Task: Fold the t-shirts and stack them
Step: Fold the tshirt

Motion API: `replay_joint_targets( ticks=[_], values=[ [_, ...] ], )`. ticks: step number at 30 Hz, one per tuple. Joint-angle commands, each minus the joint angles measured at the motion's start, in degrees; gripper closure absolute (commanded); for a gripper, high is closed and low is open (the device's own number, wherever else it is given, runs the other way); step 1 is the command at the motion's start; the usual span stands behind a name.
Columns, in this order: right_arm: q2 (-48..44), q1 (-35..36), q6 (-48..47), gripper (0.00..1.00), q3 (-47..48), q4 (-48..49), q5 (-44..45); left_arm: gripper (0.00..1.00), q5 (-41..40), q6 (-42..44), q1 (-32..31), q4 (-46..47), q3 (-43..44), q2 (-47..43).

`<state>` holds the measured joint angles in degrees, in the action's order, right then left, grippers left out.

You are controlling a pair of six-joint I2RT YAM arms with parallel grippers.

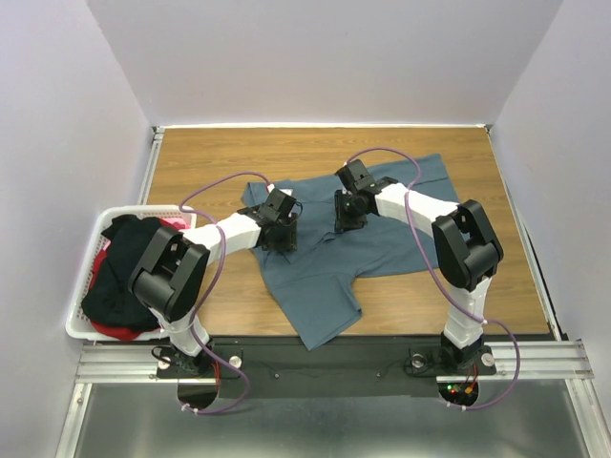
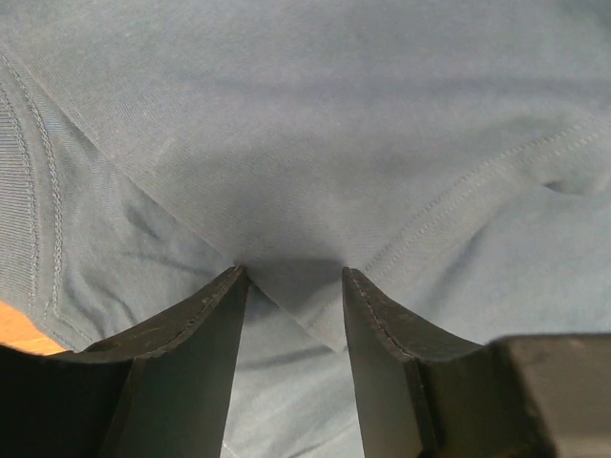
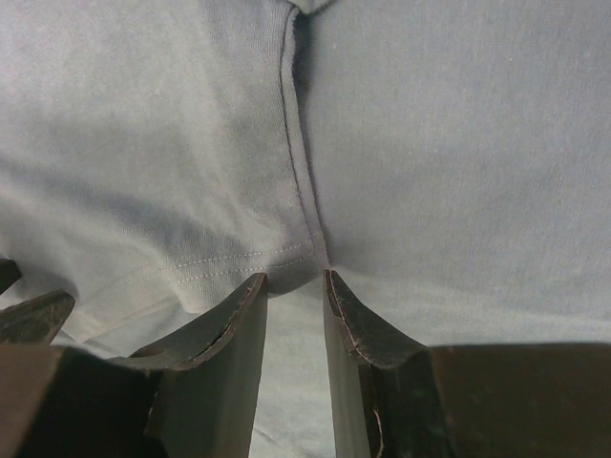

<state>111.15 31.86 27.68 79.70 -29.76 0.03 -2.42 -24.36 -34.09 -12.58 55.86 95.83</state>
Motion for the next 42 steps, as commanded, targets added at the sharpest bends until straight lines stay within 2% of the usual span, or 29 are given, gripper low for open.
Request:
replay_joint_targets(
  ticks=[1,6,7,11,18,24,34,42],
  values=[
    [0.4,0.0,-1.5,0.64,-0.8,2.3,0.9,0.48,-1.7,-1.4,-0.4,1.2,-0.6,0.8],
    [0.6,0.0,-1.9,0.67,-1.5,2.8,1.5,0.58,-2.9,-1.7,-0.7,0.3,-2.0,0.5],
    [0.6,0.0,-2.2,0.70,-1.7,2.9,1.5,0.66,-3.4,-1.5,-0.8,-0.4,-2.3,0.2],
    [0.5,-0.1,-2.5,0.73,-3.2,3.2,2.1,0.69,-5.1,-0.6,-0.8,-2.2,-3.7,-0.7],
    [-0.6,0.0,-2.8,0.76,-6.0,3.4,3.0,0.69,-6.5,0.4,-0.8,-4.6,-5.1,-2.2],
    [-3.7,0.0,-3.2,0.76,-7.5,3.3,4.4,0.68,-8.3,0.9,-0.4,-6.3,-5.9,-4.2],
    [-5.7,0.0,-4.2,0.74,-1.8,3.4,0.2,0.44,-6.6,0.9,-1.4,-8.9,1.7,-9.3],
    [-3.5,0.0,-3.7,0.71,-0.4,3.4,-2.1,0.44,-4.4,-0.4,-2.7,-7.8,1.5,-5.3]
  ],
)
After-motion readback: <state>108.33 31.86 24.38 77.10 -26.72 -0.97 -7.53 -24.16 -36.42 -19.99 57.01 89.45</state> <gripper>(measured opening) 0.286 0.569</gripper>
